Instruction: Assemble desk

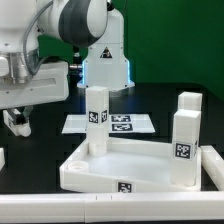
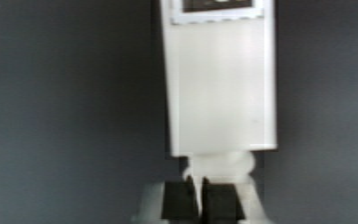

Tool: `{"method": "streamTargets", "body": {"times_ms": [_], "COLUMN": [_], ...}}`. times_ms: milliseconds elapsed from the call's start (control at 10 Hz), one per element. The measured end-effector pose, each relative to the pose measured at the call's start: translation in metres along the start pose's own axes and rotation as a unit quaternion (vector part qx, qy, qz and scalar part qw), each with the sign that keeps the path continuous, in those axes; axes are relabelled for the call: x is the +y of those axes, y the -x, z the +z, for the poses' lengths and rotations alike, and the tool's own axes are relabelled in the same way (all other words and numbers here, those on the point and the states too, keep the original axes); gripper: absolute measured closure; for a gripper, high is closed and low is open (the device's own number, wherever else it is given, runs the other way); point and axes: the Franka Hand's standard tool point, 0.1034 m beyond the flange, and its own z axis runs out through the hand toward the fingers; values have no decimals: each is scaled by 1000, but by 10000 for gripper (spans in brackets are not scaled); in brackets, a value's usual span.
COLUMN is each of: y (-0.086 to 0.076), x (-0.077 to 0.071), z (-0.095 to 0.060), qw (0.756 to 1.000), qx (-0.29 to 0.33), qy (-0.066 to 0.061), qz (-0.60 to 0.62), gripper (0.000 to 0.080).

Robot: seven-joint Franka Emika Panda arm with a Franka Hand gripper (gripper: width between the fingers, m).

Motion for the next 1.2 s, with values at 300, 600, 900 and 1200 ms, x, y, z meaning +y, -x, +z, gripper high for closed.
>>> {"method": "streamTargets", "body": {"times_ms": [300,600,900,1200], "y": [11,11,3,24], "x": [4,1,-19,-4], "z": [-3,-2,1,16], "qw": [1000,1000,998,998], "qx": [-10,-18,-52,-53], "qy": [25,20,24,34], "qz": [-8,6,9,3], "gripper": [798,609,261,155]}}
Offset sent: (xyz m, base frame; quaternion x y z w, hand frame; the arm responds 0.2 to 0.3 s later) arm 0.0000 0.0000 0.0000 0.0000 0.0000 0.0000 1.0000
